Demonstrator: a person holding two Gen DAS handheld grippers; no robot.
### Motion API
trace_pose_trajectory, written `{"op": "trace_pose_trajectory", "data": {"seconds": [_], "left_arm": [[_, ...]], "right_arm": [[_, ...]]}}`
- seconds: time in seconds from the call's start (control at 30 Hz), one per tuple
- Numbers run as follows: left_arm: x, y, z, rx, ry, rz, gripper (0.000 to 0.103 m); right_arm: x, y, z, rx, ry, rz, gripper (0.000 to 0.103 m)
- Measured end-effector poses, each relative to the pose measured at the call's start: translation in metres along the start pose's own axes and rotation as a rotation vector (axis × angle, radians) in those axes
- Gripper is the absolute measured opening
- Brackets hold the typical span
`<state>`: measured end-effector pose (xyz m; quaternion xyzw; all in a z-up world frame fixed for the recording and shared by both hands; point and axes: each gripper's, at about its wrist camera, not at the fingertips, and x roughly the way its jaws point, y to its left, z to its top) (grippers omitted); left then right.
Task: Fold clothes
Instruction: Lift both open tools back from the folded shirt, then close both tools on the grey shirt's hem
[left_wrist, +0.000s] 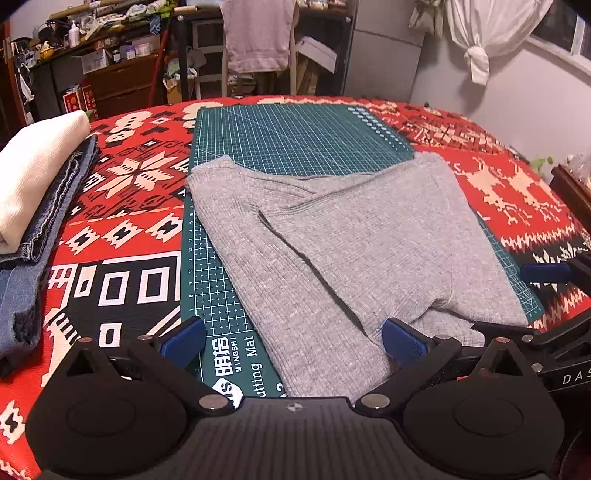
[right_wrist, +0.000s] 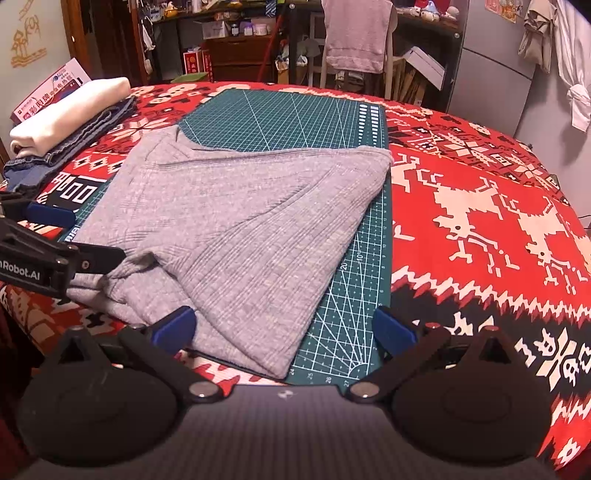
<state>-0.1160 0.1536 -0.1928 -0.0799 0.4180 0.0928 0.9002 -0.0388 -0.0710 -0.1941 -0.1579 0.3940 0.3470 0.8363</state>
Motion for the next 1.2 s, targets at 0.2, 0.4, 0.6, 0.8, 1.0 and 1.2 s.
{"op": "trace_pose_trajectory", "data": {"seconds": [0.2, 0.4, 0.6, 0.8, 1.0, 1.2], "left_arm": [[0.0, 0.0, 0.0, -0.007, -0.002, 0.001, 0.103], [0.0, 0.0, 0.0, -0.006, -0.004, 0.004, 0.103], [0.0, -0.001, 0.0, -0.001, -0.003, 0.008, 0.103], [-0.001, -0.001, -0.005, -0.003, -0.034, 0.009, 0.103], [-0.014, 0.004, 0.001, -0.042, -0.05, 0.021, 0.091], [-0.047, 0.002, 0.01, -0.043, -0.114, -0.004, 0.091]], "right_arm": [[0.001, 0.0, 0.003, 0.006, 0.014, -0.003, 0.103], [0.001, 0.001, 0.003, 0.002, 0.015, -0.005, 0.103], [0.001, 0.002, 0.003, -0.002, 0.017, -0.009, 0.103], [0.0, 0.001, 0.001, 0.0, 0.005, -0.004, 0.103], [-0.019, -0.001, 0.01, 0.008, -0.038, -0.005, 0.102], [-0.052, -0.001, 0.02, -0.005, -0.099, 0.038, 0.102]]}}
